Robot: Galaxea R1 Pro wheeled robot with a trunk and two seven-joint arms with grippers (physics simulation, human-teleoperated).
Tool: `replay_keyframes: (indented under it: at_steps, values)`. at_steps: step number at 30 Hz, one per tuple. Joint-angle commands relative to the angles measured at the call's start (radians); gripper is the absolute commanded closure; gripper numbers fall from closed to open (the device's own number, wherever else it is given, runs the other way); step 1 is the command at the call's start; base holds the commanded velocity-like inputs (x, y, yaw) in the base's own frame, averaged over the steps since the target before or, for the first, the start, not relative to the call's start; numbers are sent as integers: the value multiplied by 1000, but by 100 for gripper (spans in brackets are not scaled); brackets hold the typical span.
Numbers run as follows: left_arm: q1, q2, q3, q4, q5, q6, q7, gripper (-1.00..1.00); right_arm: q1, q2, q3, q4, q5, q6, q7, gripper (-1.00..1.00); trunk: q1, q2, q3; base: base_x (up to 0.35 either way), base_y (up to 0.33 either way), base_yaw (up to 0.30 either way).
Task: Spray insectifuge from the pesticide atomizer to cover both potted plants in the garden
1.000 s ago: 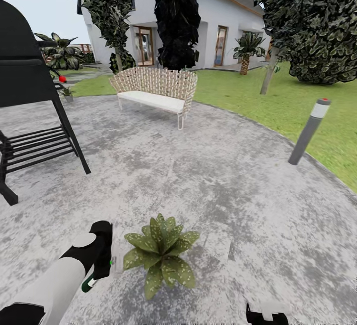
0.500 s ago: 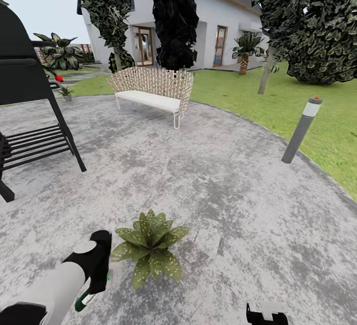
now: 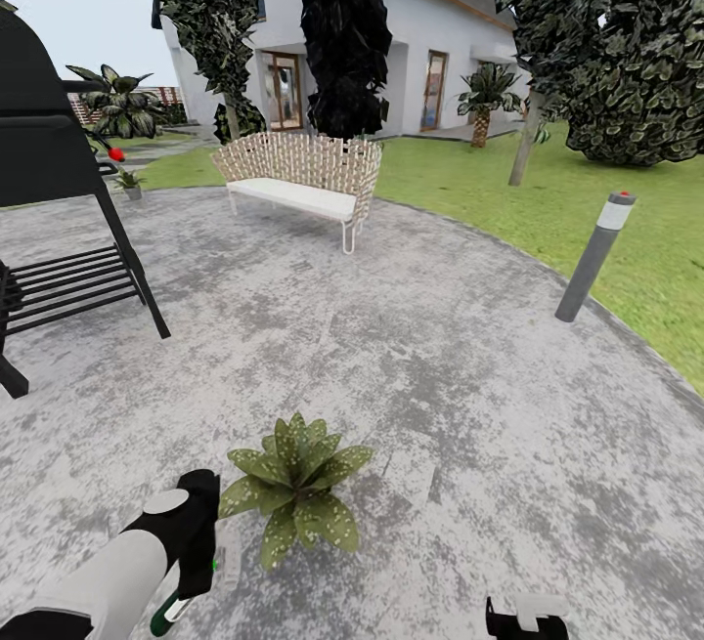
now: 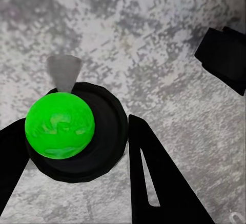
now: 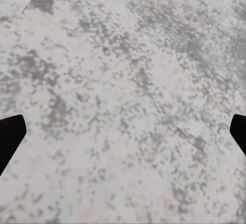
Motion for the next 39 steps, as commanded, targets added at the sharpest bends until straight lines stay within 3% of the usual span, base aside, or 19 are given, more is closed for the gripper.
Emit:
replay_keyframes:
  at_steps: [1, 11, 14, 18, 22, 24, 25, 27, 28, 29, 31, 33, 35, 38, 39]
  values:
    - [0, 1, -5, -1, 2, 11, -4, 100, -1, 0, -7, 1, 11, -3, -3, -100, 0, 0, -1, 0, -5, 0]
    - [0, 13, -7, -2, 3, 10, -4, 100, -1, -1, -7, 1, 11, -3, -3, -100, 0, 0, -1, -265, -42, 0]
    - [0, 13, 24, -2, 4, 9, -2, 100, -1, -1, -7, 1, 11, -3, -3, -100, 0, 0, -1, -339, 0, 0]
    - [0, 13, 62, -2, 6, 7, 46, 100, -1, -1, -7, 1, 11, -3, -3, -100, 0, 0, -1, -339, 0, 0]
    - [0, 13, 180, -50, 28, -21, 53, 100, -1, -1, -6, 1, 11, -2, -2, -100, 0, 0, -1, -318, 0, 0]
    - [0, 10, 252, -90, 68, -96, 53, 100, -1, 1, -3, 0, 11, -2, 1, -100, 0, 0, -1, -99, 0, 0]
    - [0, 9, 287, -98, 93, -127, 53, 100, -1, 2, 7, -3, 12, -1, 3, -100, 0, 0, -1, -27, 0, 0]
    - [0, 9, 315, -103, 136, -155, 53, 100, -1, 2, 78, -41, 23, -1, 7, -100, 0, 0, -1, -8, 0, 0]
    - [0, 13, 326, -95, 229, -203, 53, 100, -1, -2, 193, -177, 69, 2, 67, -100, 0, 0, -1, 0, 0, 0]
    - [0, 17, 329, -91, 278, -235, 52, 100, -2, -5, 213, -225, 83, 6, 145, -100, 0, 0, -1, 0, 0, 0]
    - [0, 28, 352, -85, 351, -311, 51, 100, -98, -18, 225, -258, 127, 21, 426, -100, 0, 0, -1, 0, 0, 0]
    - [0, 28, 369, -85, 372, -354, 48, 100, -161, -23, 226, -262, 186, 78, 553, -100, 0, 0, -1, 0, 0, 0]
    - [0, 29, 372, -85, 370, -416, 46, 100, -225, -33, 226, -278, 247, 116, 683, -100, 0, 0, -1, 0, 0, 0]
    - [-7, 32, 364, -85, 365, -443, 38, 100, -286, -38, 226, -310, 283, 126, 840, -100, 0, 0, -1, 0, 0, 0]
    - [-1, 38, 358, -84, 371, -449, 32, 100, -288, -32, 220, -308, 281, 127, 842, -100, 0, 0, -1, 0, 0, 0]
